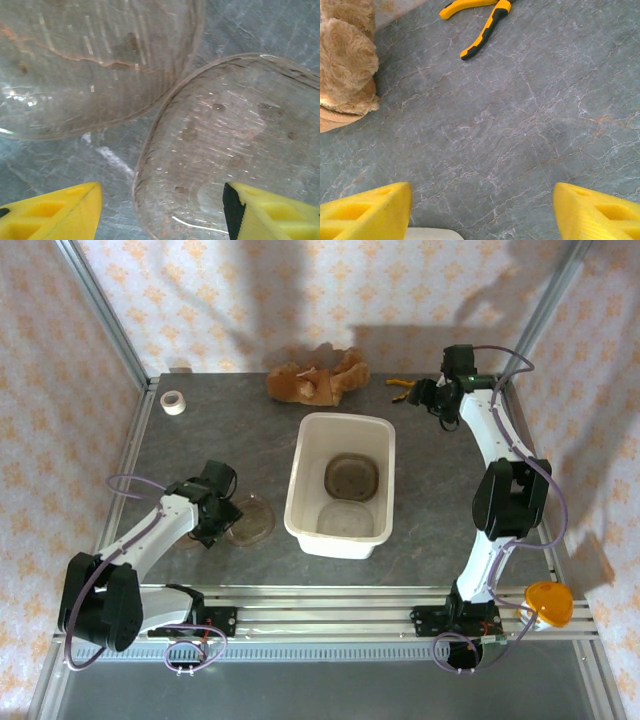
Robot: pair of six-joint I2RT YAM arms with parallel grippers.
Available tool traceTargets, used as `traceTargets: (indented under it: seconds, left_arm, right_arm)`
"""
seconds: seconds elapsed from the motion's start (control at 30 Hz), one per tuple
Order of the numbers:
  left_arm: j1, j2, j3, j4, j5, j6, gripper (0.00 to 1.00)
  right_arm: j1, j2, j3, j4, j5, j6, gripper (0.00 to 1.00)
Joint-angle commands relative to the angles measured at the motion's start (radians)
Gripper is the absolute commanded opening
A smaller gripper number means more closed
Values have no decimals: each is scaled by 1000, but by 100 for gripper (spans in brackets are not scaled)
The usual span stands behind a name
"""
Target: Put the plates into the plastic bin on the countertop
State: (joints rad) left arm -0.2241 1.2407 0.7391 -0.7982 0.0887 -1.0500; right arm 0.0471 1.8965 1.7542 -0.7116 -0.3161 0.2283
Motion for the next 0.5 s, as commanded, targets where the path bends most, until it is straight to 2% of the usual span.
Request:
traceTargets:
  seconds: [0.0,0.23,0.47]
  left_arm:
    - [5,27,-13,50,-3,40,67]
    - [17,42,-81,145,38,24,67]
    - [17,110,-67,161,42,75,66]
  right_arm:
    - [11,-5,40,-32,29,9,74]
    - [16,-13,45,-43,45,6,74]
    - [19,-11,65,-61,61,2,74]
